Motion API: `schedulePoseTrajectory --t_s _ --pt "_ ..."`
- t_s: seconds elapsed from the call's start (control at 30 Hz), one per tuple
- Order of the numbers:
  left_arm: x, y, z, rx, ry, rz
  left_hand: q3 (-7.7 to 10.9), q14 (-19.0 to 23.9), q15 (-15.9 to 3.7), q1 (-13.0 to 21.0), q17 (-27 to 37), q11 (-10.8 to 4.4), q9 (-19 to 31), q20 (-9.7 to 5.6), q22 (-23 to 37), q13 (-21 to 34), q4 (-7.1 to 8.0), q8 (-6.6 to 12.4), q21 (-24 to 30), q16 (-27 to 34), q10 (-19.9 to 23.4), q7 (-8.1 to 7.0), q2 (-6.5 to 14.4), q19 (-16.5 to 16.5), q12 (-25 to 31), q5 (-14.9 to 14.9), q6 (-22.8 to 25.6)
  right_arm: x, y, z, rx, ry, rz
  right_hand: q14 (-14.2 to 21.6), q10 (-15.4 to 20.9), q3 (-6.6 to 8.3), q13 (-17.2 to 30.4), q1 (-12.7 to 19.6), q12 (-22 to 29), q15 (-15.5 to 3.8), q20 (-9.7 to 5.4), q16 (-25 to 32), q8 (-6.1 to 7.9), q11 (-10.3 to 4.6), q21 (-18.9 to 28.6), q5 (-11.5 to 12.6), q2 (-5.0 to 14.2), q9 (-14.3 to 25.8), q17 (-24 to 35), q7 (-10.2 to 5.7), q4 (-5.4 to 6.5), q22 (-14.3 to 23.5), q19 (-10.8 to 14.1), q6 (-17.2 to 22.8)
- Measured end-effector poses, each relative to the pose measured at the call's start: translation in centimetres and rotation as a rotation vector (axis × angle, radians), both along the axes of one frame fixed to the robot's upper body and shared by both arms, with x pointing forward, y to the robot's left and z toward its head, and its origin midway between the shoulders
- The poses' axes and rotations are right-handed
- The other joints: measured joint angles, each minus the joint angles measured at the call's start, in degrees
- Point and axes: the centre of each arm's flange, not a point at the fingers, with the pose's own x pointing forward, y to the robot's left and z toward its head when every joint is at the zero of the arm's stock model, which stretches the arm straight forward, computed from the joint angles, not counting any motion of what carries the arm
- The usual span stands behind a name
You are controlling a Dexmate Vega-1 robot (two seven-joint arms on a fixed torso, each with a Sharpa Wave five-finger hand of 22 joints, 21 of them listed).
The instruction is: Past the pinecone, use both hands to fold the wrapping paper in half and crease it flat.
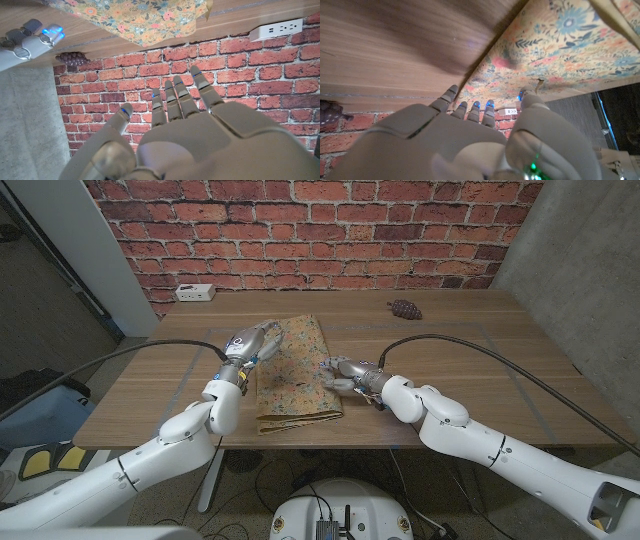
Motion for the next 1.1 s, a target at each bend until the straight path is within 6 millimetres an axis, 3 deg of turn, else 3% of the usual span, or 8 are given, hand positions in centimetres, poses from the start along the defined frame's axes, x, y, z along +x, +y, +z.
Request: schedulePoseTrajectory --t_s 0.3,0.47,1.1 --pt "-0.6 0.6 -0.5 -0.078 -0.04 -0.068 0.03 0.0 0.0 0.3 0.0 0.3 -0.2 -0.18 0.0 0.0 -0.18 0.0 -0.3 0.0 -0.3 0.02 -0.3 -0.2 0.0 0.0 -0.6 -0.7 -0.8 2.4 0.187 -0.08 0.092 5.3 4.7 -0.94 0.0 -0.3 0.9 0.16 -0.57 0.8 0.62 1.44 1.3 0.5 0.17 -0.2 -0.4 0.42 -0.95 0.0 6.2 4.1" --pt "-0.8 0.9 -0.7 -0.12 -0.056 -0.113 0.0 0.0 0.0 0.3 0.0 0.31 -0.2 -0.18 0.0 0.0 -0.48 0.0 -0.3 0.0 -0.3 0.02 -0.3 -0.2 0.0 -0.2 -0.6 -0.9 -1.6 3.4 0.282 -0.113 0.121 8.2 7.0 -0.67 0.0 0.0 1.0 0.24 -0.45 1.2 1.06 2.27 1.8 0.5 0.5 -0.2 -0.4 1.11 -1.83 0.0 8.7 5.9" --pt "-0.8 2.1 -0.6 -0.26 -0.089 -0.29 0.0 -0.5 0.52 0.5 0.0 0.72 -0.2 -0.18 0.0 0.0 -0.94 0.29 -0.5 0.0 -0.7 0.23 -0.5 -0.2 0.0 -0.2 -0.8 -1.6 -3.7 5.7 0.545 -0.159 0.175 10.5 9.4 -0.63 0.0 0.3 1.3 0.6 0.33 1.7 1.06 3.29 1.8 0.4 0.79 -0.2 -0.3 1.63 -2.25 0.2 9.9 8.0"
